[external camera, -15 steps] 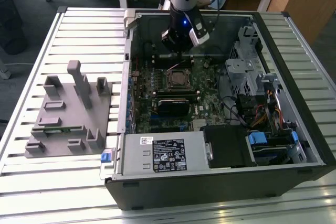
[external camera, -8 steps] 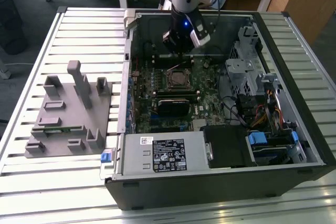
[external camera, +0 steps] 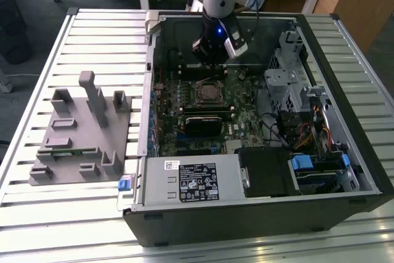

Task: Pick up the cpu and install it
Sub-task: 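Install the first cpu locking lever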

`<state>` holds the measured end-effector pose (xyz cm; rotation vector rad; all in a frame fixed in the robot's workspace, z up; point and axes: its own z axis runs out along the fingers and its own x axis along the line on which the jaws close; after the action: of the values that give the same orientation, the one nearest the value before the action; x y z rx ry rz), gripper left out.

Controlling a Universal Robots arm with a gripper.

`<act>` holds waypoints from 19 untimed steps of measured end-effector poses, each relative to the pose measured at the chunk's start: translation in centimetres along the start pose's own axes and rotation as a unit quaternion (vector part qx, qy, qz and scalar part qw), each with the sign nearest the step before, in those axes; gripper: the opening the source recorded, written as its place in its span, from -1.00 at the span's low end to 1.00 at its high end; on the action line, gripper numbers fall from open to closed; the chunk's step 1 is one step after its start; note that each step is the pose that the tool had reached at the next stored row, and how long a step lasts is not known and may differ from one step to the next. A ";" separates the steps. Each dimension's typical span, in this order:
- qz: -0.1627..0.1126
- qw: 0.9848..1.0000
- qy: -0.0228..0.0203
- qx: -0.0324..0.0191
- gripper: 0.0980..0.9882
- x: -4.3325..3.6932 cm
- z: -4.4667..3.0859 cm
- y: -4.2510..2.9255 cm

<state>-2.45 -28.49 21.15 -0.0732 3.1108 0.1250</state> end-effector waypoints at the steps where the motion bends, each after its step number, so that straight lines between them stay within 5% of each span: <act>1: 0.000 1.000 0.000 0.000 -0.98 -0.04 0.09 -0.01; 12: 0.000 1.000 0.000 0.000 -0.98 -0.24 1.12 -0.10; 19: 0.000 1.000 0.000 0.000 -0.98 -0.26 1.08 -0.10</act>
<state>-2.16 -28.48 20.08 -0.0731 3.1109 0.1249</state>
